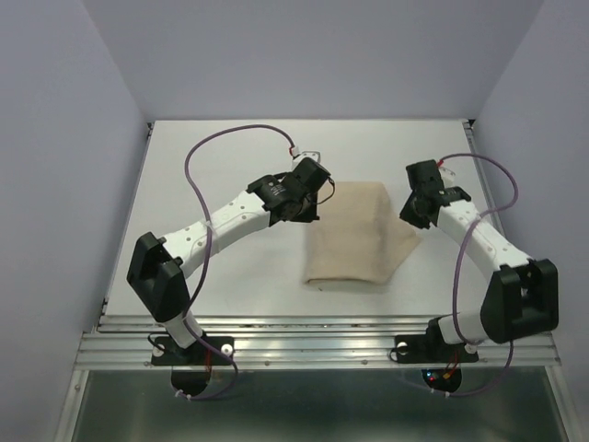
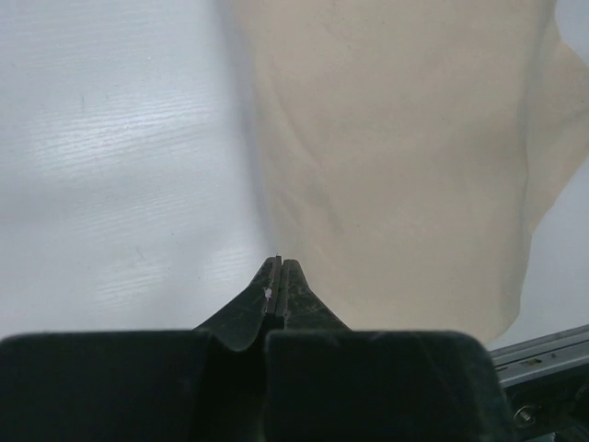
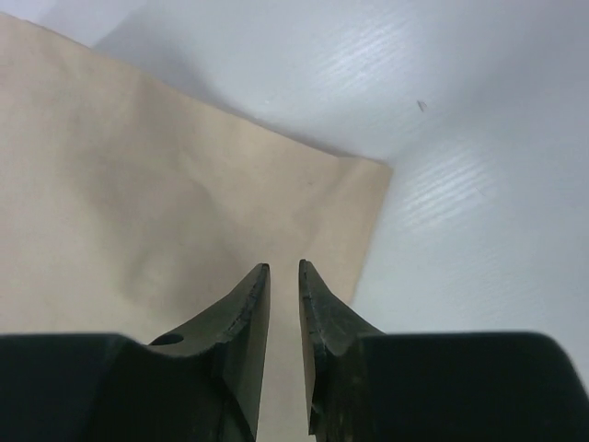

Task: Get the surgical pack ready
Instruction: Pack the surgical kit at the center of the board.

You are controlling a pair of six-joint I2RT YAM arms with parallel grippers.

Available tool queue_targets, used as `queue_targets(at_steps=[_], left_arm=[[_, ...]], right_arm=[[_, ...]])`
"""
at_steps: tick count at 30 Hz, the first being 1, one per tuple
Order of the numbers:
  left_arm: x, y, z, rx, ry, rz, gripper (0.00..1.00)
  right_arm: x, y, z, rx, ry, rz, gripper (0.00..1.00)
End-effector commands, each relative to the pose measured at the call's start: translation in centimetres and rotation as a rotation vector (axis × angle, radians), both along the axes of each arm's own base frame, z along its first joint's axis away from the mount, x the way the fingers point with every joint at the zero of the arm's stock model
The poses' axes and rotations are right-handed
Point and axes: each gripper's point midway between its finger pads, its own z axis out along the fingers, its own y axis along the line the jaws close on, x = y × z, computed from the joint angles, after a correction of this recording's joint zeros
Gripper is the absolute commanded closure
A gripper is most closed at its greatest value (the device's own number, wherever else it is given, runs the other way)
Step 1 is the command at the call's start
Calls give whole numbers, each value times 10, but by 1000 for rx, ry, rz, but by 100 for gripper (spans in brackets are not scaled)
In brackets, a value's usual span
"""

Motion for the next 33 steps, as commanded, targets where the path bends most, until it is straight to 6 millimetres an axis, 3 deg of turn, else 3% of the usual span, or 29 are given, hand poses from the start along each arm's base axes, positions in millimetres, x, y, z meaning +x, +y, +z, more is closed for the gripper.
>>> queue_targets(at_steps=[1, 2, 3, 4, 5, 10, 13, 14, 15, 18, 20, 26, 32, 33], left_arm=[[11, 11, 5, 23, -23, 26, 100], [16, 13, 0, 30, -14, 34, 100], [21, 16, -4, 33, -9, 45, 100], [27, 17, -6, 20, -4, 51, 100], [41, 28, -15, 27, 11, 82, 100], [94, 51, -46, 11, 52, 160, 100], [118, 47, -49, 20, 37, 158, 100], [123, 45, -68, 53, 67, 157, 100], [134, 40, -61, 53, 52, 158, 100], [153, 29, -74, 78, 64, 146, 100], [156, 22, -88, 80, 93, 124, 100], [160, -20, -97, -38, 130, 7, 100], [160, -62, -84, -124, 107, -110, 100], [163, -68, -75, -141, 88, -119, 100]], right_arm=[[78, 14, 29, -39, -114, 142, 76], [94, 15, 39, -33, -144, 141, 76], [104, 13, 39, -39, -149, 141, 76], [112, 15, 26, -41, -120, 147, 76], [123, 15, 30, -28, -135, 148, 76], [143, 18, 4, -20, -91, 159, 78], [150, 20, -1, -16, -86, 163, 78], [151, 21, -4, -16, -80, 165, 78], [152, 22, -12, -13, -61, 169, 79], [153, 25, -21, -1, -48, 175, 79], [153, 28, -29, 15, -38, 183, 79], [154, 43, -61, 84, 0, 216, 80], [149, 67, -89, 214, 34, 258, 81], [146, 71, -92, 236, 42, 262, 81]])
